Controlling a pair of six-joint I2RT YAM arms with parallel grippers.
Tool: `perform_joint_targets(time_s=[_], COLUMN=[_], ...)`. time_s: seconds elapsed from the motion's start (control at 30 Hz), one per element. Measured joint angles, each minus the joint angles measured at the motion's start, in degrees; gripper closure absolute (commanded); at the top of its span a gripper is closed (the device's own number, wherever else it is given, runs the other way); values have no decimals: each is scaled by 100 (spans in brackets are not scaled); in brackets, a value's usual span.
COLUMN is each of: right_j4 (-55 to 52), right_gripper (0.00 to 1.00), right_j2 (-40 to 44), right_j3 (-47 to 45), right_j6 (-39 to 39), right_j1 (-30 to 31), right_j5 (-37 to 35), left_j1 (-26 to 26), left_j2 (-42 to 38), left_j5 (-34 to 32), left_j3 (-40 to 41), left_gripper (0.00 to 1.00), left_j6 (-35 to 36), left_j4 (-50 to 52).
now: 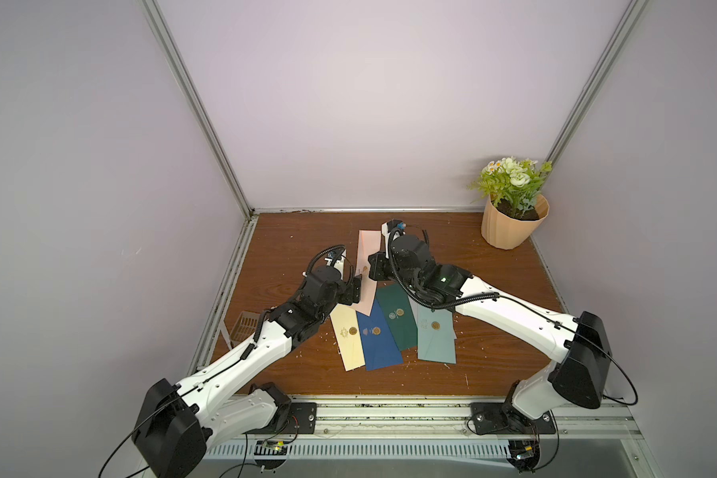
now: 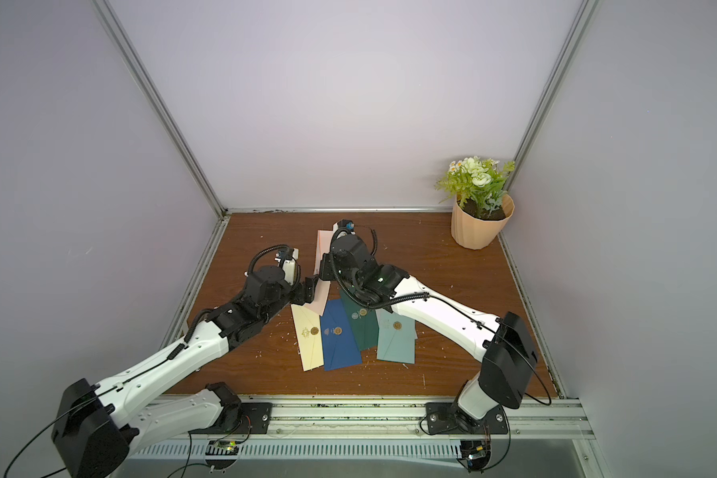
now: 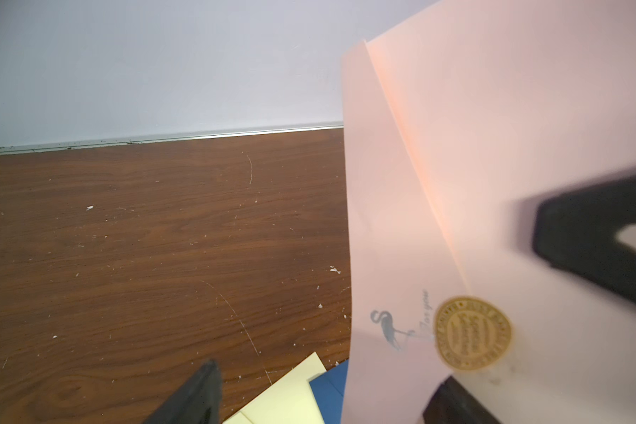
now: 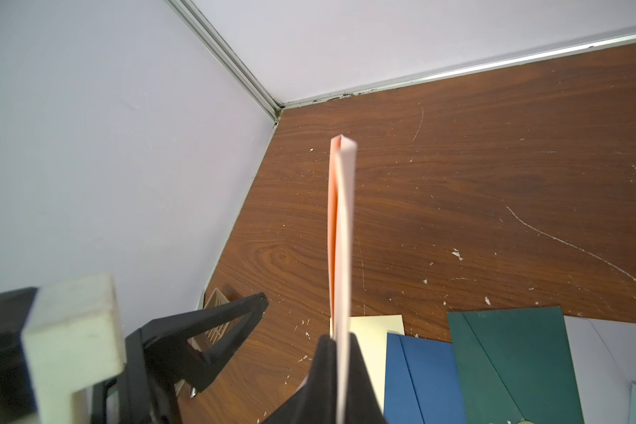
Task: Open the envelope
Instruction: Open the envelope flap on the envelope.
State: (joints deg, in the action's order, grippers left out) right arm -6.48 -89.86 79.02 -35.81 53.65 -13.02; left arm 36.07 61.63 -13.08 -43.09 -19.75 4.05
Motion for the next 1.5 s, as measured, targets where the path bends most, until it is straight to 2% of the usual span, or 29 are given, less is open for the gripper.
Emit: perform_joint_targets(time_s=[1.07, 1.5], right_j4=[-127, -214], right_gripper=[100, 100], right_j2=[20, 485], right_j3=[-24, -120], right_j6=[-15, -7], right_j1=[63, 66], right_j5=[240, 570], left_j1=[-170, -472], left_j2=[-103, -627], left_j5=[-151, -238], left_j3=[116, 435], left_gripper=[11, 9], left_j6=[-66, -144], left_j4=[-44, -2])
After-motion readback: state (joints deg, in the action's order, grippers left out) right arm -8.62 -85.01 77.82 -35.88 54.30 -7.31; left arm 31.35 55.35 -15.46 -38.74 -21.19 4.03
